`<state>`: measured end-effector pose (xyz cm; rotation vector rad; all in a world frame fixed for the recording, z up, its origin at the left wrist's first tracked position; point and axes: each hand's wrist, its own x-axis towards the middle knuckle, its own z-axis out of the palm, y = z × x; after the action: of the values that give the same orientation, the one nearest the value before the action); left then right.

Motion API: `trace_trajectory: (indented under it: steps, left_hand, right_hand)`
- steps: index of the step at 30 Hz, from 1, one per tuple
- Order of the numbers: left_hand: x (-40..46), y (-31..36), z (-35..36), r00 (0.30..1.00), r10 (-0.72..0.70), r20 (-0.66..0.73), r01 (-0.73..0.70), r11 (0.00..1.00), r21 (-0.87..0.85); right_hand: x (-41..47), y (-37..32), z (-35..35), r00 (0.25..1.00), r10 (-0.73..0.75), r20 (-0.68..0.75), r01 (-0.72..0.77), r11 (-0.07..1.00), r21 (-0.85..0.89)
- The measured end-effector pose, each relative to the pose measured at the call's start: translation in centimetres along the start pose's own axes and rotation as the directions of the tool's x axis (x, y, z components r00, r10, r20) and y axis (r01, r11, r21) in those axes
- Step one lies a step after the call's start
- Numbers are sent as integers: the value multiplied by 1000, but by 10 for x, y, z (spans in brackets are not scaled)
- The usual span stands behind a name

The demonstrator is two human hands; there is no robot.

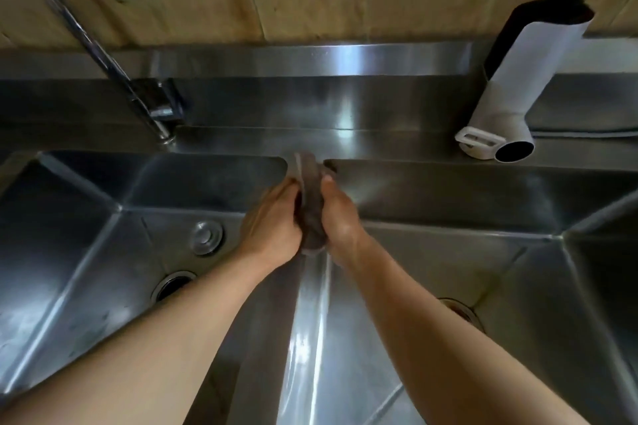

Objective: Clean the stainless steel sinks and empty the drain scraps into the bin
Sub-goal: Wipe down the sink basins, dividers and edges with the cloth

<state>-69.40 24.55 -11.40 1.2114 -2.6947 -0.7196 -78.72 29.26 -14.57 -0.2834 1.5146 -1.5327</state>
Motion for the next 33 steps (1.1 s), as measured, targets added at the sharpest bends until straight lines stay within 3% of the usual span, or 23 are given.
trace_trajectory:
  steps: [3,7,14,18,21,24,29,33]
  left_hand:
    - [3,-5,9,998,33,-51,-32,999,20]
    - [-1,-18,20,990,95,-109,-85,992,89]
    - [-1,-30,30,968,195,-157,-172,974,150]
    - [2,-34,34,962,215,-169,-188,969,159]
    - [1,-35,35,965,202,-167,-175,971,162]
    - [3,-37,35,967,198,-161,-170,970,174]
    - [-10,-26,24,981,136,-136,-114,981,160]
    - [-50,-25,27,965,188,-184,-150,968,202]
  right_hand:
    - [19,28,13,996,-80,-29,79,996,-46]
    - [32,53,8,997,-51,-54,53,998,42]
    - [74,130,-21,988,149,-46,-152,987,-52]
    - [91,152,-29,981,192,-41,-195,974,-117]
    - [85,142,-23,972,226,-61,-232,964,-129]
    - [50,111,-15,968,251,14,-250,967,-41]
    - [-20,62,-9,990,103,93,-110,991,72]
    - [-40,63,-6,992,84,92,-85,996,6]
